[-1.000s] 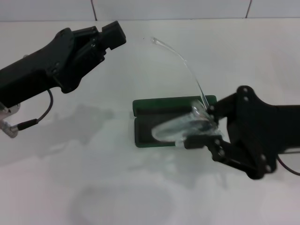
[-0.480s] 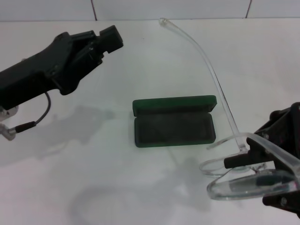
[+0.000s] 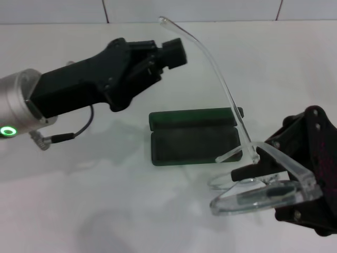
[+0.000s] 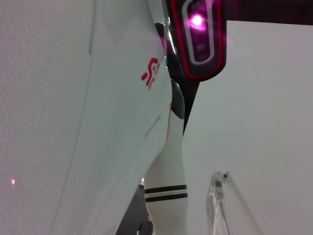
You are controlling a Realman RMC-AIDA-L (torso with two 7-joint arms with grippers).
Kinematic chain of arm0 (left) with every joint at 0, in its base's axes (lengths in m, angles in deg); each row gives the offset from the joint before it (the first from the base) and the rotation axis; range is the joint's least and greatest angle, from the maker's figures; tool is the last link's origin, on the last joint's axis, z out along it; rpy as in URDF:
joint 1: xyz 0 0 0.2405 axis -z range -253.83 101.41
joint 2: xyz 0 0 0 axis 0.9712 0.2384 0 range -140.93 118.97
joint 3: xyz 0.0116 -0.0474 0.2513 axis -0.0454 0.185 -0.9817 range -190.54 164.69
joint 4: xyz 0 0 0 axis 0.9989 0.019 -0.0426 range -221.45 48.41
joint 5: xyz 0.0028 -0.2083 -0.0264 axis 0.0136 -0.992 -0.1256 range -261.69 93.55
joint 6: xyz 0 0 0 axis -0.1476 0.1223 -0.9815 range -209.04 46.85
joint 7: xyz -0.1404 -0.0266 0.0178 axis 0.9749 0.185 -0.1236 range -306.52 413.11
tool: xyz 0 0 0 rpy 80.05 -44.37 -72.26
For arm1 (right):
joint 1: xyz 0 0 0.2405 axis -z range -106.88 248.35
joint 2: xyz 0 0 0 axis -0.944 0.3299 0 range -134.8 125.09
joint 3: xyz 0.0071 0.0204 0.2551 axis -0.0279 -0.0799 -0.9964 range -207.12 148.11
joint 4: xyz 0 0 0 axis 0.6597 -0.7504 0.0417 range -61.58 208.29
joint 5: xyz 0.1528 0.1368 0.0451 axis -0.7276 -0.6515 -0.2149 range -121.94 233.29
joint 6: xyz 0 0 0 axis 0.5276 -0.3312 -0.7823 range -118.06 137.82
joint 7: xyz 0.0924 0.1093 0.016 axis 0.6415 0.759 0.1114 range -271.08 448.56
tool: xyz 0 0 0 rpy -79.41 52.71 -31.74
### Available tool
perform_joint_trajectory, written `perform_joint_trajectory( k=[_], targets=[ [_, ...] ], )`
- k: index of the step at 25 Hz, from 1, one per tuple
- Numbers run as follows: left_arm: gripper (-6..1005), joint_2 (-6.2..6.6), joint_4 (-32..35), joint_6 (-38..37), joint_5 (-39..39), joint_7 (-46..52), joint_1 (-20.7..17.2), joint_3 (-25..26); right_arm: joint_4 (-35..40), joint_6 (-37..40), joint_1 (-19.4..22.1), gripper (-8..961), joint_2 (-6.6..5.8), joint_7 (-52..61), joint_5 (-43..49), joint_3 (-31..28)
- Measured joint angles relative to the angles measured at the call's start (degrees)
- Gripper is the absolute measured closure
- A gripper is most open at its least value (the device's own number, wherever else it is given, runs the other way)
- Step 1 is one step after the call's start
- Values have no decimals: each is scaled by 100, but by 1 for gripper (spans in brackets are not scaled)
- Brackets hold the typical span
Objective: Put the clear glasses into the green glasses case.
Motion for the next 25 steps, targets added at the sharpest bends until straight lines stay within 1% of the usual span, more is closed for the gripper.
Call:
perform_joint_trajectory(
  k=[6, 11, 19, 25],
  targets=[
    [941, -15, -293, 7, -20, -18, 257, -226, -368, -27, -224, 831, 1, -170, -11, 74],
    [940, -26, -343, 3, -87, -36, 347, -380, -618, -4, -379, 831, 7, -232, -23, 83],
    [939, -43, -378, 70, -103, -35, 368, -381, -668, 15, -446, 830, 8, -284, -44, 205],
    [939, -26, -402, 209, -109, -28, 351, -360, -619, 32, -454, 830, 7, -284, -99, 299]
  ],
)
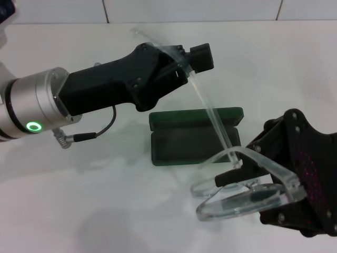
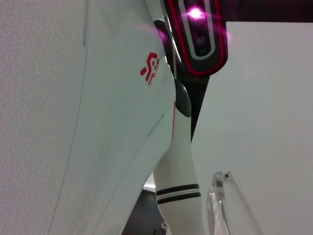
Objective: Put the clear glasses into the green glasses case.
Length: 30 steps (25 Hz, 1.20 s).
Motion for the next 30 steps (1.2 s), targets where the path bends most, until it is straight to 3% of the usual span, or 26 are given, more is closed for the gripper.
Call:
perform_joint_trajectory(
  k=[30],
  targets=[
    [936, -8, -6, -781, -525, 55, -60, -170, -428, -84, 46, 828, -31, -217, -236, -129]
  ],
)
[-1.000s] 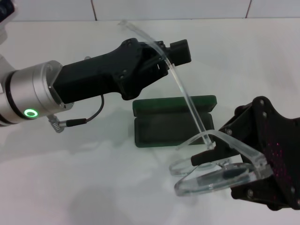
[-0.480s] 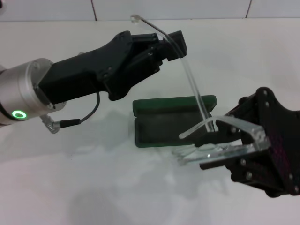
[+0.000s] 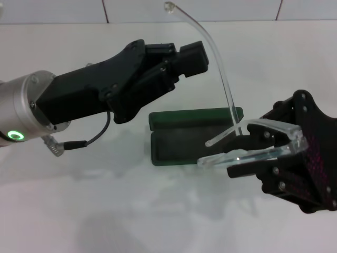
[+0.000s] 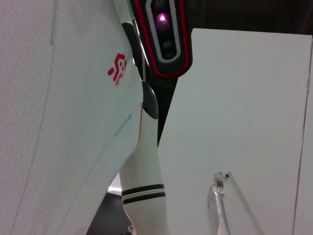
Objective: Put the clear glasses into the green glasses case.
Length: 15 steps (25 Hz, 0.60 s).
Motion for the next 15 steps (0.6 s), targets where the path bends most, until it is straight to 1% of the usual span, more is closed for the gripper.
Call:
perform_joint_trajectory(
  k=[5, 6, 10, 15],
  targets=[
    [935, 24, 1, 170, -14, -81, -101, 47, 2, 58, 2, 827, -4, -2, 1, 0],
    [935, 34, 1, 342, 11, -111, -138, 49, 5, 70, 2, 827, -4, -2, 1, 0],
    [935, 42, -1, 577, 99, -132, -162, 49, 30, 125, 1, 827, 0, -2, 2, 10],
    [934, 2, -5, 689, 111, -141, -132, 19, 22, 113, -59, 827, 6, -2, 26, 41]
  ],
)
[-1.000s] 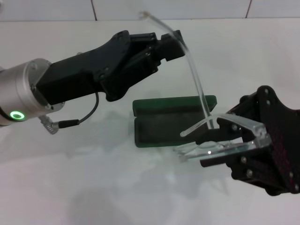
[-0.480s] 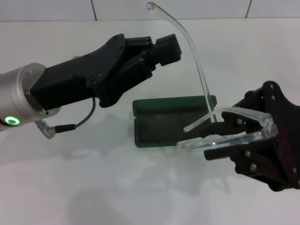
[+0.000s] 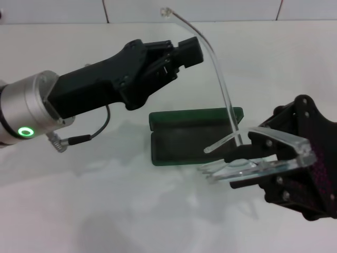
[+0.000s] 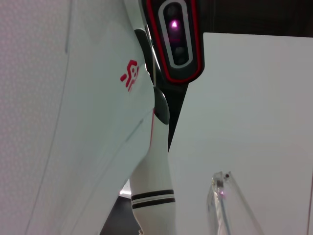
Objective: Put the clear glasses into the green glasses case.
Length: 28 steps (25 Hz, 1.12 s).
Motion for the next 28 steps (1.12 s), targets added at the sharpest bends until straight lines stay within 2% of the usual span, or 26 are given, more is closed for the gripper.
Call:
perform_joint_trajectory(
  k=[4, 9, 21, 28],
  targets=[
    [934, -37, 0, -5, -141, -1, 135, -113, -10, -86, -23, 826, 15, 0, 22, 15],
    [933, -10, 89, -62, -575, 0, 212, -668, -101, -145, -21, 826, 11, 0, 19, -9],
    [932, -7, 132, -606, -774, 57, 163, -716, -313, -190, -39, 825, -2, -74, -53, -43],
    [931, -7, 83, -617, -774, 22, 139, -666, -316, -174, -52, 825, -7, -31, -97, -35]
  ],
)
